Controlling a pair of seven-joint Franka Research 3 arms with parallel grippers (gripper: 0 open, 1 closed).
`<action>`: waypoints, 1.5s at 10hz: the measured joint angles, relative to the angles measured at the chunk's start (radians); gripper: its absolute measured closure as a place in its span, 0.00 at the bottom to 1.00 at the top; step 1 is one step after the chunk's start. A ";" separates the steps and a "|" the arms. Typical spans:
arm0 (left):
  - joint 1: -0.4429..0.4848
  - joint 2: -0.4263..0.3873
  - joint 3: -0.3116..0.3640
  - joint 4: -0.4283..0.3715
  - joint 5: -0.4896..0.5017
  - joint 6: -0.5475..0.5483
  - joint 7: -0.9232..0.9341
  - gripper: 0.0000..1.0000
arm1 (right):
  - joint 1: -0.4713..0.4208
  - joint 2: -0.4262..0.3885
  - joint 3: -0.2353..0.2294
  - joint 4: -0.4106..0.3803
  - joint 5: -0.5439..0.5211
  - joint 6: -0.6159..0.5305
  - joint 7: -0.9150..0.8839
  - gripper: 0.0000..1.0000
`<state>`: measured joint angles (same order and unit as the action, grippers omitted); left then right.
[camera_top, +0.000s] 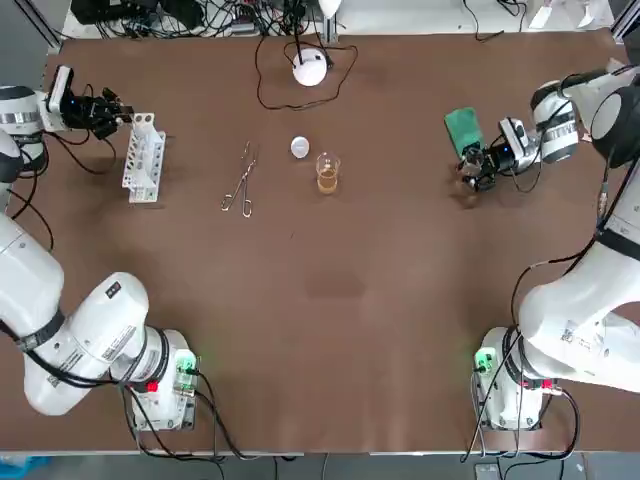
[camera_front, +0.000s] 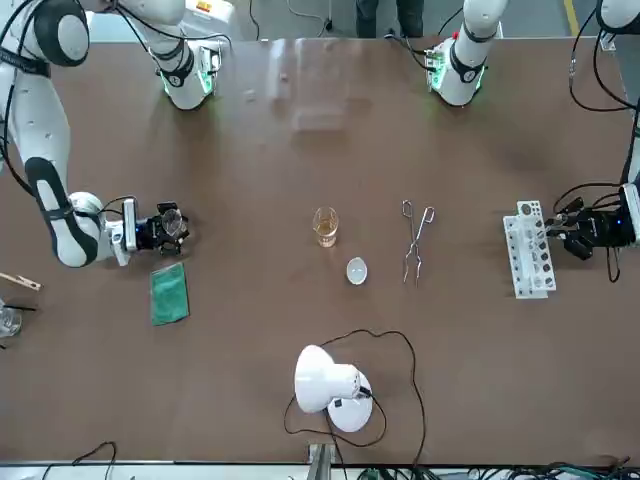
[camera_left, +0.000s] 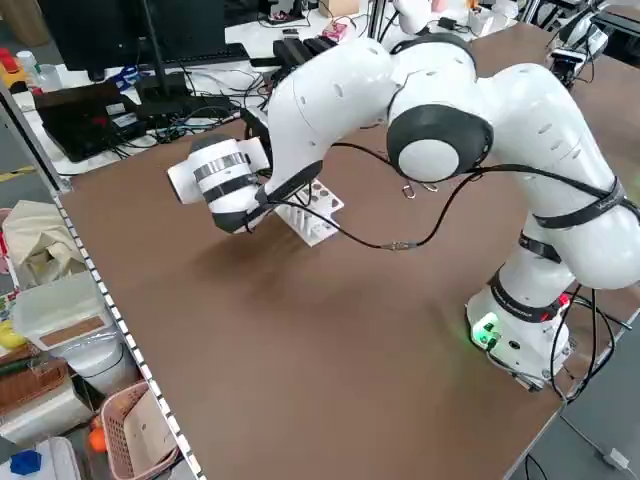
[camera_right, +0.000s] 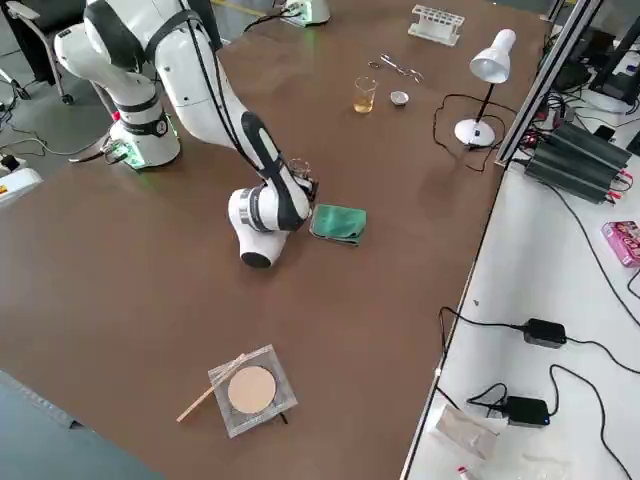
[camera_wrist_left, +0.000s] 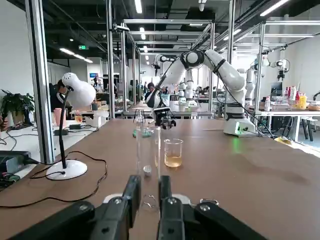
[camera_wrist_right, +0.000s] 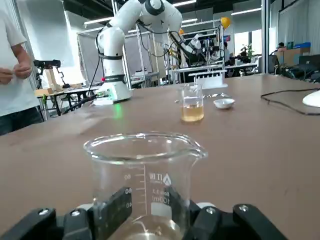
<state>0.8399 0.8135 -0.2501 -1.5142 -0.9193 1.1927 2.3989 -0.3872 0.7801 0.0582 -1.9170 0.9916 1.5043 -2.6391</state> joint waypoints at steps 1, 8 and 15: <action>0.000 -0.011 -0.003 0.003 0.000 0.000 -0.004 0.79 | 0.010 -0.020 0.015 -0.006 0.029 0.000 0.024 0.61; -0.158 -0.128 -0.075 0.005 0.003 0.094 -0.090 0.79 | 0.207 -0.205 0.022 -0.239 0.290 0.161 0.100 0.61; -0.394 -0.288 -0.079 -0.201 0.010 0.447 -0.194 0.79 | 0.348 -0.206 0.023 -0.317 0.481 0.198 -0.097 0.61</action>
<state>0.4459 0.5253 -0.3288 -1.7153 -0.9093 1.6393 2.2048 -0.0392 0.5740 0.0808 -2.2345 1.4724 1.7019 -2.7363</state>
